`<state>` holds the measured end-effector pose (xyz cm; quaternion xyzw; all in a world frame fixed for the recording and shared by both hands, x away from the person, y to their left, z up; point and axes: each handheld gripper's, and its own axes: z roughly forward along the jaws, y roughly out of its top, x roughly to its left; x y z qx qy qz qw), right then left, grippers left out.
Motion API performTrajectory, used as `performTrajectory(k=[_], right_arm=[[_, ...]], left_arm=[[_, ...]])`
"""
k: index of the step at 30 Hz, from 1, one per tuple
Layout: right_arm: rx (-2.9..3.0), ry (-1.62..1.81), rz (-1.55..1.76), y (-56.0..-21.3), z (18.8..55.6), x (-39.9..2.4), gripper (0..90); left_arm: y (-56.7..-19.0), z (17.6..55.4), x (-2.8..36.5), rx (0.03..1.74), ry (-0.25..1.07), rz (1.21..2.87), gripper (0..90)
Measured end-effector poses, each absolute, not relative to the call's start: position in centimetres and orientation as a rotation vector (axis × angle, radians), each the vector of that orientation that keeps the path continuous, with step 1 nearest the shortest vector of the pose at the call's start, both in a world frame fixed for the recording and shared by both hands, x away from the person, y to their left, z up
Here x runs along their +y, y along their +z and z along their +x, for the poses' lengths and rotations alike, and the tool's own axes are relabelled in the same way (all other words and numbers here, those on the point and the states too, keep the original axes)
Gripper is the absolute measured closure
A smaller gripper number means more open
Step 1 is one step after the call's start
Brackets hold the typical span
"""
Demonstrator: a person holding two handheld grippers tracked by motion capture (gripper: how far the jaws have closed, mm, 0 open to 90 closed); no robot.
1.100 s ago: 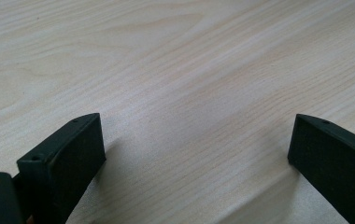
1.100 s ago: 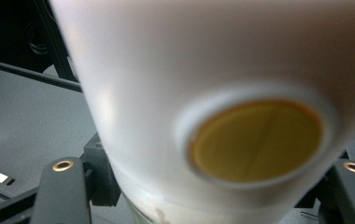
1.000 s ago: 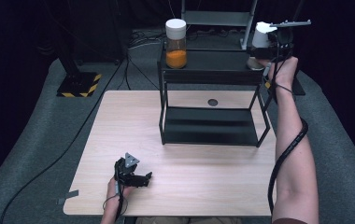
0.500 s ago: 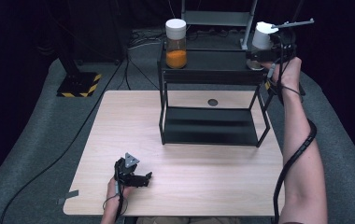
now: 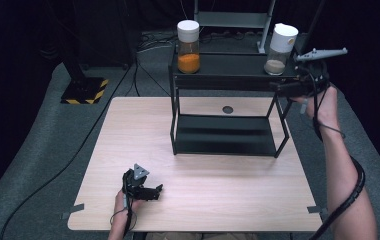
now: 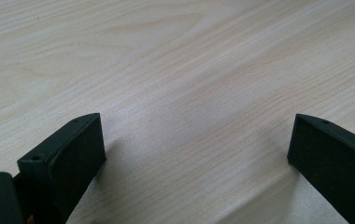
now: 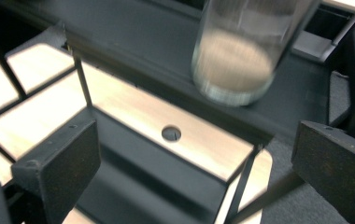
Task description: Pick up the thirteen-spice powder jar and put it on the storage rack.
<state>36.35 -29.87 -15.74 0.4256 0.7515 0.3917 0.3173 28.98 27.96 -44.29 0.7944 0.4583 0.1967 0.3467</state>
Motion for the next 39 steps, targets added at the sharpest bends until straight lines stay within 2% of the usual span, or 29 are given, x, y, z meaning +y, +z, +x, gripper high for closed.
performTrajectory(k=[11, 20, 27, 33, 39], right_arm=[[2.068, 0.993, 1.096, -22.9, 31.6, -30.5, 0.3], [2.133, 0.985, 1.176, -31.3, 29.5, -30.9, 0.0], [2.2, 0.978, 1.198, -39.1, 28.6, -30.3, 0.0], [2.158, 1.04, 1.263, -42.7, 28.0, -31.0, 0.0], [2.147, 1.028, 1.324, -44.0, 28.2, -31.4, 0.0]], left_arm=[[-44.3, 29.0, 27.9, 1.19, 0.51, 2.06, 3.7], [-44.3, 29.0, 28.0, 1.19, 0.51, 2.06, 3.7], [-44.3, 29.0, 28.0, 1.189, 0.51, 2.061, 3.7], [-44.3, 29.0, 28.0, 1.19, 0.51, 2.06, 3.7], [-44.3, 29.0, 27.9, 1.19, 0.51, 2.06, 3.7]])
